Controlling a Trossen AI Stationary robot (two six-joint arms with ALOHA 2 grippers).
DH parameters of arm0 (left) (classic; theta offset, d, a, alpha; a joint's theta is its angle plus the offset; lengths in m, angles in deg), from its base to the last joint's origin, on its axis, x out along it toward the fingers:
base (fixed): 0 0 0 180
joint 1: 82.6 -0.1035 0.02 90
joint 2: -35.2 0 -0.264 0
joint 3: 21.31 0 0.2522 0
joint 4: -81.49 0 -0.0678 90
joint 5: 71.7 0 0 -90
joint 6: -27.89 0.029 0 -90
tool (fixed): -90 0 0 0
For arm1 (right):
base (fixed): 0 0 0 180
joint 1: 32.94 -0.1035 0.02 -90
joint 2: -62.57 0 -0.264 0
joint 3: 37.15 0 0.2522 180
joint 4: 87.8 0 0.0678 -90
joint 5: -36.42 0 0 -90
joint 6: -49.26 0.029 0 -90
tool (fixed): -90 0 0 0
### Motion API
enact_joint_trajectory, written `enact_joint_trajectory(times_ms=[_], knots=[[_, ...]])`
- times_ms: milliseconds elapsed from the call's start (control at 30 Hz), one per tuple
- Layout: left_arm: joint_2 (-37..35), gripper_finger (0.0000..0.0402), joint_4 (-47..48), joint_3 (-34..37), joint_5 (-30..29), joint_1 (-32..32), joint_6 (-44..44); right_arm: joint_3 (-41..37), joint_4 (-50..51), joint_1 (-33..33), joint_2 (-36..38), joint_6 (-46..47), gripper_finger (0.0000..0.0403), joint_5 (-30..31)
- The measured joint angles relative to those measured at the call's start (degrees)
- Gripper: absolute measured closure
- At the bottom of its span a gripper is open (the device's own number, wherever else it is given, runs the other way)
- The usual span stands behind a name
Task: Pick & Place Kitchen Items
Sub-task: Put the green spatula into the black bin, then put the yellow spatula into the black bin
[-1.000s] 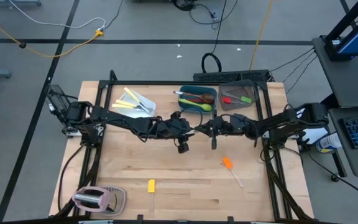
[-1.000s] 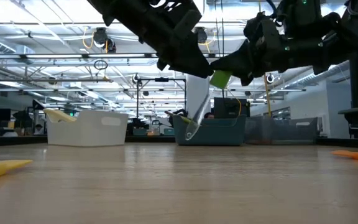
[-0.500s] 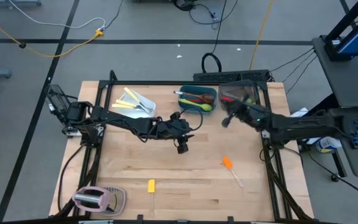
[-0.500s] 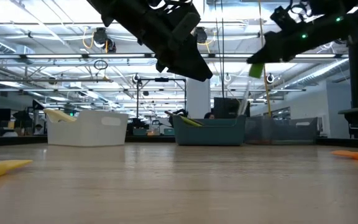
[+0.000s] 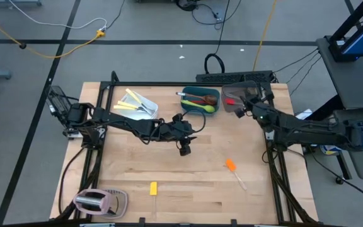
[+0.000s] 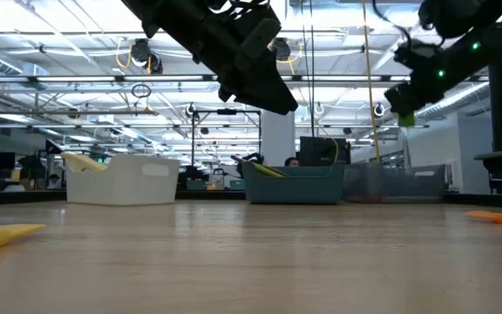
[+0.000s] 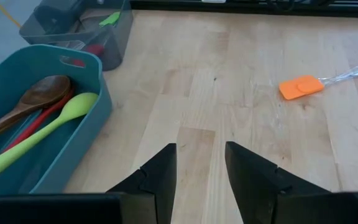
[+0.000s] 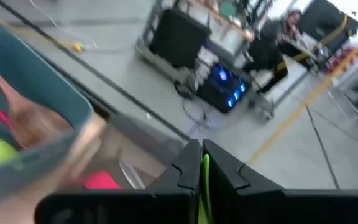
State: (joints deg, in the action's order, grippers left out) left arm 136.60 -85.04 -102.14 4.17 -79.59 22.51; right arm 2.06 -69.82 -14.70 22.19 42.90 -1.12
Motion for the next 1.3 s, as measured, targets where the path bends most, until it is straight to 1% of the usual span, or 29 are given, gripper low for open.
enact_joint_trajectory(times_ms=[167,400,467,567,667,833,1100,1300], knots=[[0.0,0.0259,-0.01,0.0,0.01,0.0,0.36,0.0,4.24,3.82,-3.5,2.22,0.0399,-0.2],[0.0,0.0259,-1.6,0.0,0.04,-0.04,0.7,0.0,4.21,7.68,-11.68,2.62,0.0399,-0.58],[0.02,0.0259,-1.92,0.0,0.04,-0.04,0.85,0.09,3.99,8.66,-14.21,2.04,0.0399,-2.67],[0.02,0.0259,-2.27,0.02,0.07,-0.04,1.08,0.09,3.73,9.64,-17.42,0.99,0.0399,-7.57],[0.02,0.0259,-2.47,0.02,0.07,-0.04,1.22,0.09,2.84,9.99,-19.52,0.87,0.0394,-9.56],[0.02,0.0259,-2.49,0.02,0.07,-0.04,1.04,0.07,0.48,10.05,-21.21,0.49,0.0359,-9.22],[0.02,0.0259,-1.8,0.02,0.13,0.18,-2.17,0.07,-8.0,10.09,-21.48,-0.41,0.0289,-9.17],[0.04,0.0259,-0.82,0.04,1.2,1.32,-4.58,0.04,-15.25,11.46,-21.48,-0.27,0.0258,-8.8]])
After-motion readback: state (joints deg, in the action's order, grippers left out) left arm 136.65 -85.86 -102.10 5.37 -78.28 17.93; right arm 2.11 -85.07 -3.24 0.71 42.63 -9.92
